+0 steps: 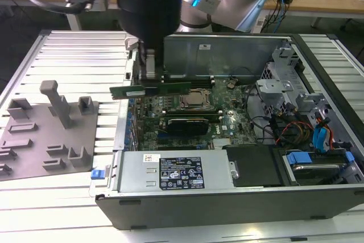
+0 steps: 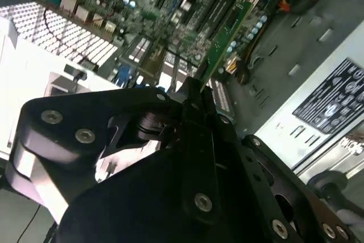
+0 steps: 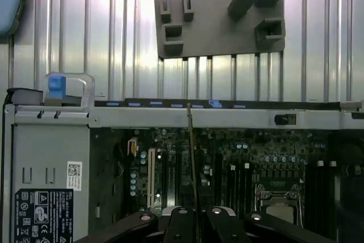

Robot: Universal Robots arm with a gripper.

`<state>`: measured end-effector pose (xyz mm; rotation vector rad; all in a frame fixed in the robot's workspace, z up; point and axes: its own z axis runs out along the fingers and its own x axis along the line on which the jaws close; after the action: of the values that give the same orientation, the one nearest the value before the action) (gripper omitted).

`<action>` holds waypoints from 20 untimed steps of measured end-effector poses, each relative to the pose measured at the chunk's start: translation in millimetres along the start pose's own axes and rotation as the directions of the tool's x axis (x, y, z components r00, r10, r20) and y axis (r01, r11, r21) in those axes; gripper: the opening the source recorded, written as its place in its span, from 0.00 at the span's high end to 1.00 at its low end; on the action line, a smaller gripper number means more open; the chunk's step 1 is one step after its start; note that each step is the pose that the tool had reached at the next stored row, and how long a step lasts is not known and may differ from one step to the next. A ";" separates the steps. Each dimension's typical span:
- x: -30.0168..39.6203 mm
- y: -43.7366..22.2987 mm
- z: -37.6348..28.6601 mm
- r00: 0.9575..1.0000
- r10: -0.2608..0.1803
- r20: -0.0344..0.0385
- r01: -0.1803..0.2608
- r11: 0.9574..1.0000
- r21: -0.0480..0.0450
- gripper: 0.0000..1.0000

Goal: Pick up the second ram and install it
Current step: 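Pick up the second ram and move it above second insertion slot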

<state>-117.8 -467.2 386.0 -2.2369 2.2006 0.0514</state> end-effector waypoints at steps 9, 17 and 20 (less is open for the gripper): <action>0.1 -26.6 3.2 0.999 0.039 0.012 -0.039 0.999 0.000 0.86; -1.5 -44.7 9.6 0.996 0.089 0.019 -0.089 0.996 0.001 0.86; -3.7 -57.5 11.7 0.995 0.094 0.019 -0.094 0.996 0.000 0.86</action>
<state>-60.7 -462.3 373.2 -2.1214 2.2939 0.0715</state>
